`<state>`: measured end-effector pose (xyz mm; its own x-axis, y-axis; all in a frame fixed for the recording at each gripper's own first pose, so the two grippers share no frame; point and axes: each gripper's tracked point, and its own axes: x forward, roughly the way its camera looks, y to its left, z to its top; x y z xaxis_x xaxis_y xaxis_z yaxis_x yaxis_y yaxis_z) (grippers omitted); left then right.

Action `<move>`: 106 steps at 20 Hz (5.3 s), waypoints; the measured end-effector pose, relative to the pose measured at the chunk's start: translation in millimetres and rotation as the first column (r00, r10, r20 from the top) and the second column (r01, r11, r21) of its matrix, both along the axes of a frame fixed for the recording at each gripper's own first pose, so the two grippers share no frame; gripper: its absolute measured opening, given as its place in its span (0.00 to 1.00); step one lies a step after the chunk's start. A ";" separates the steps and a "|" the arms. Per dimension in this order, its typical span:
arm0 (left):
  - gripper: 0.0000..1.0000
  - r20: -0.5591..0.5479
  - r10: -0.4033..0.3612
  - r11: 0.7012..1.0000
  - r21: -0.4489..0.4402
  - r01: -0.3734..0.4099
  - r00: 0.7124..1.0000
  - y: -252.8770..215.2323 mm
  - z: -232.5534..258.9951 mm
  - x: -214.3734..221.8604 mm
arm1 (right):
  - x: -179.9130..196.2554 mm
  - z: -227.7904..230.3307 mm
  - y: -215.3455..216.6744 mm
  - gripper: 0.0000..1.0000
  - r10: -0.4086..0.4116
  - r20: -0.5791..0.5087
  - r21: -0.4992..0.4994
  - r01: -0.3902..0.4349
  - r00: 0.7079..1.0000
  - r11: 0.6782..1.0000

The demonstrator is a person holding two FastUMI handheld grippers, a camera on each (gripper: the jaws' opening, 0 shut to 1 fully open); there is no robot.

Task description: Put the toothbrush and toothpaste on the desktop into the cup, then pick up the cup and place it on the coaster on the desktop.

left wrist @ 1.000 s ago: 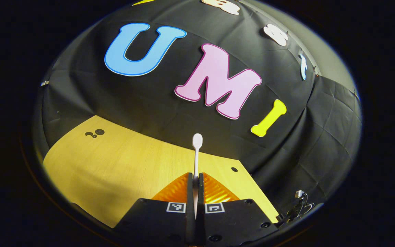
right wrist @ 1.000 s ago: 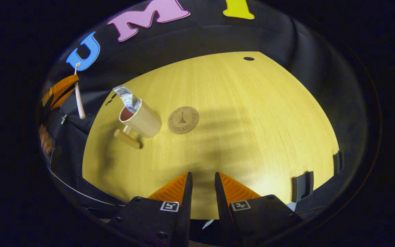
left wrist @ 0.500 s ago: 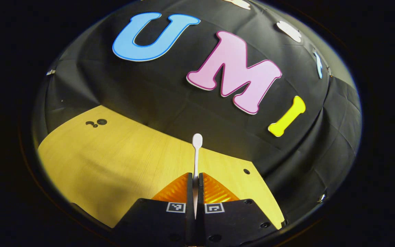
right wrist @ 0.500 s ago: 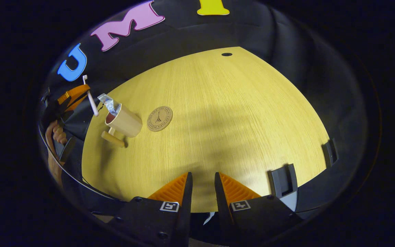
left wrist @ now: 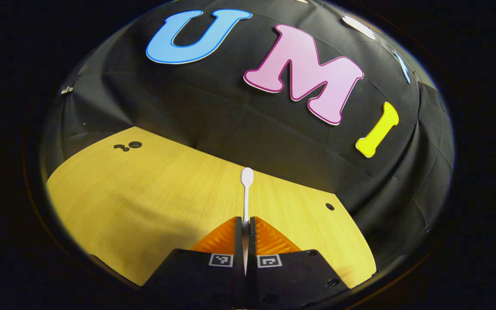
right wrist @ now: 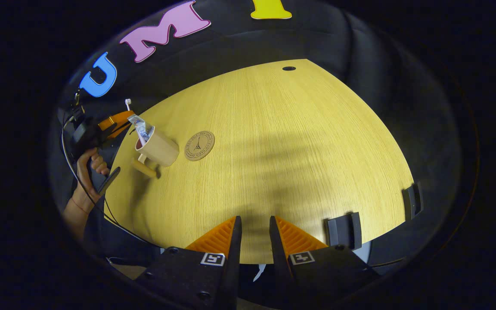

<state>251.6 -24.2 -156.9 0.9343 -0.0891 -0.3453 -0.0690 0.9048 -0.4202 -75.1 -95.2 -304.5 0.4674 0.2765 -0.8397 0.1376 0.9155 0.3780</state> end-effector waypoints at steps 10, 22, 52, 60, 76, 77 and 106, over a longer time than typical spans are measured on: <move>0.05 -0.076 0.013 0.999 -0.034 -0.016 0.997 -6.9 -21.9 -21.3 | 14.3 -1.2 -13.1 0.39 0.044 0.026 0.045 -0.045 0.999 0.998; 0.40 -0.180 -0.057 0.997 0.038 0.064 0.982 -26.8 -13.3 -105.8 | 49.1 -1.2 -17.1 0.39 0.049 0.077 0.138 -0.059 0.996 0.989; 0.41 -0.793 -0.196 0.880 0.118 0.461 0.577 -57.0 -152.3 -98.8 | 30.3 -22.9 -102.3 0.40 -0.144 0.079 0.084 0.137 0.986 0.987; 0.29 -0.773 -0.191 0.877 0.142 0.459 0.605 -56.0 -150.3 -97.4 | 33.3 -25.7 -96.2 0.40 -0.129 0.076 0.080 0.123 0.989 0.989; 0.39 -0.727 -0.301 0.790 0.173 0.588 0.617 -130.1 -125.1 -80.7 | 11.9 -19.0 -120.2 0.39 -0.190 0.090 0.060 0.185 0.978 0.981; 0.36 -0.730 -0.305 0.780 0.177 0.600 0.612 -134.7 -126.0 -79.8 | 8.5 -19.9 -124.6 0.39 -0.202 0.086 0.058 0.197 0.976 0.979; 0.96 -0.664 -0.363 0.748 0.212 0.629 0.654 -154.0 -98.1 -84.7 | -2.2 -8.6 -119.9 0.39 -0.221 0.095 0.042 0.218 0.971 0.975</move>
